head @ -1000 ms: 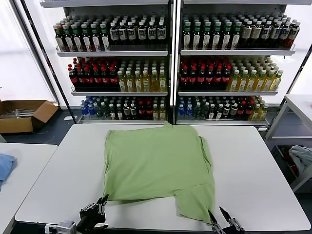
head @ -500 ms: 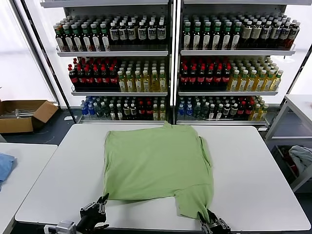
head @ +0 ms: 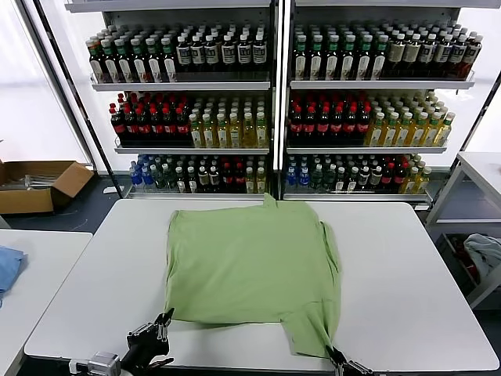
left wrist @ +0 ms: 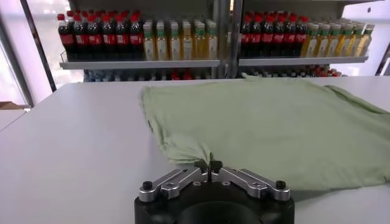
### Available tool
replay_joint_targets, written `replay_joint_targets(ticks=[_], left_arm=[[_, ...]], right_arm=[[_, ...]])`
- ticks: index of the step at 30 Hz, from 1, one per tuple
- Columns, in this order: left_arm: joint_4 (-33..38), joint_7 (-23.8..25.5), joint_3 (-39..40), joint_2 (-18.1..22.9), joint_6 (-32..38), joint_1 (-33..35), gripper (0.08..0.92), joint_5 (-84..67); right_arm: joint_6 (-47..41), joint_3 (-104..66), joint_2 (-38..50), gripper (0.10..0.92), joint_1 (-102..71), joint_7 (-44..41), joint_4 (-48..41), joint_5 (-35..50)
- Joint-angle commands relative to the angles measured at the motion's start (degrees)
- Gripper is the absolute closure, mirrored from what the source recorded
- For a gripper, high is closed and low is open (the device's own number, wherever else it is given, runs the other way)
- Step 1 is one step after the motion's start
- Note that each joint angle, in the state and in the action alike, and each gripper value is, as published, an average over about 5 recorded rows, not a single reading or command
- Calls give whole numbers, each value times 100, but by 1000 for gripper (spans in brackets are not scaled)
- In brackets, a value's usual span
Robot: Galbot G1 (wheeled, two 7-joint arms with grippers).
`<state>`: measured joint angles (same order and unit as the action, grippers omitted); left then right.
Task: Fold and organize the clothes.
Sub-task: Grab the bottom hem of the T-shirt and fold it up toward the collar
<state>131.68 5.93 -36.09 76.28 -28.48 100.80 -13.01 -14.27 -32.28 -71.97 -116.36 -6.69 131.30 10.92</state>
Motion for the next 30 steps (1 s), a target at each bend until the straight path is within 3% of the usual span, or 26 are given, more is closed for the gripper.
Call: replay_joint_targets(ticks=[1, 7, 16, 21, 30], left_arm=[[18, -1, -37, -17, -3, 6, 916, -14], [128, 37, -156, -148, -32, 98, 916, -15], [609, 48, -330, -162, -39, 458, 916, 82], [730, 39, -287, -364, -98, 253, 916, 36], [-60, 125, 18, -904, 68, -973, 916, -358]], right_arm=[[304, -196, 20, 918, -579, -196, 321, 123], [1146, -321, -36, 918, -1484, -489, 694, -77], [1575, -329, -96, 918, -1740, -579, 1016, 285], [1105, -450, -34, 918, -905, -387, 1010, 569], [80, -328, 593, 918, 1757, 343, 412, 1675]])
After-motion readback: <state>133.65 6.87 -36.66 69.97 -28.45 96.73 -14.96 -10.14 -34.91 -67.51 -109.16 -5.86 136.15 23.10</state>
